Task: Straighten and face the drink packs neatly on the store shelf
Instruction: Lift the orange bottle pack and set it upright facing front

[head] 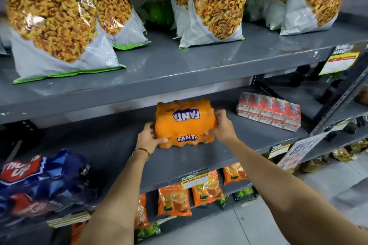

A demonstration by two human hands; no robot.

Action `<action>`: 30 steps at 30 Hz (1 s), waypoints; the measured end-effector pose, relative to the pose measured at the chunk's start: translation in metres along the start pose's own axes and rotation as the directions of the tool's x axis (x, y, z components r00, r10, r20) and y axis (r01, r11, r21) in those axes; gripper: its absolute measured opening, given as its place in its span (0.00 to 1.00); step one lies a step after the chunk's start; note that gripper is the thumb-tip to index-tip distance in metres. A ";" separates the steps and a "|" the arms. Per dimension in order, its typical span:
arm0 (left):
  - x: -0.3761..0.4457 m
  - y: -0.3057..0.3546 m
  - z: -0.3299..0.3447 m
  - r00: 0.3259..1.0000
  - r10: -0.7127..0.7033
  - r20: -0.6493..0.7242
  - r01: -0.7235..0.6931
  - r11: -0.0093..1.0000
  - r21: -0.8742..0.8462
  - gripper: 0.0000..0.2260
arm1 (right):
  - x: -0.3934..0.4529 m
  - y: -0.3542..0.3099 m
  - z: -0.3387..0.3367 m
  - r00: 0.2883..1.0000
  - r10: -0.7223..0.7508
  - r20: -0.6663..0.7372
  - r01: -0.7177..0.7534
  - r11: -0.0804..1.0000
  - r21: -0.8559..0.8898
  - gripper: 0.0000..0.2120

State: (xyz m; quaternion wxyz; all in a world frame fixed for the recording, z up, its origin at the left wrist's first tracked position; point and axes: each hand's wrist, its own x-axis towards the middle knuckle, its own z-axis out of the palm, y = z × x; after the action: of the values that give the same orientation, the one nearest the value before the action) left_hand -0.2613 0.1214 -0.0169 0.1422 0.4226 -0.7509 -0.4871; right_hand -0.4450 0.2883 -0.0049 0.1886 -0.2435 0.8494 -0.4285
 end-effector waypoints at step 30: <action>-0.042 0.024 0.007 0.819 -0.063 0.571 0.299 0.895 -0.331 0.35 | 0.018 -0.091 0.005 0.911 0.134 0.390 -0.152 0.988 0.015 0.28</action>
State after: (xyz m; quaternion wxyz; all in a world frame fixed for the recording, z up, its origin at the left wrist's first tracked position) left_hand -0.2525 0.1621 0.0086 -0.0412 0.2980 -0.5972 -0.7436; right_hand -0.4343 0.2283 0.0649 0.3893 -0.2564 0.8008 -0.3760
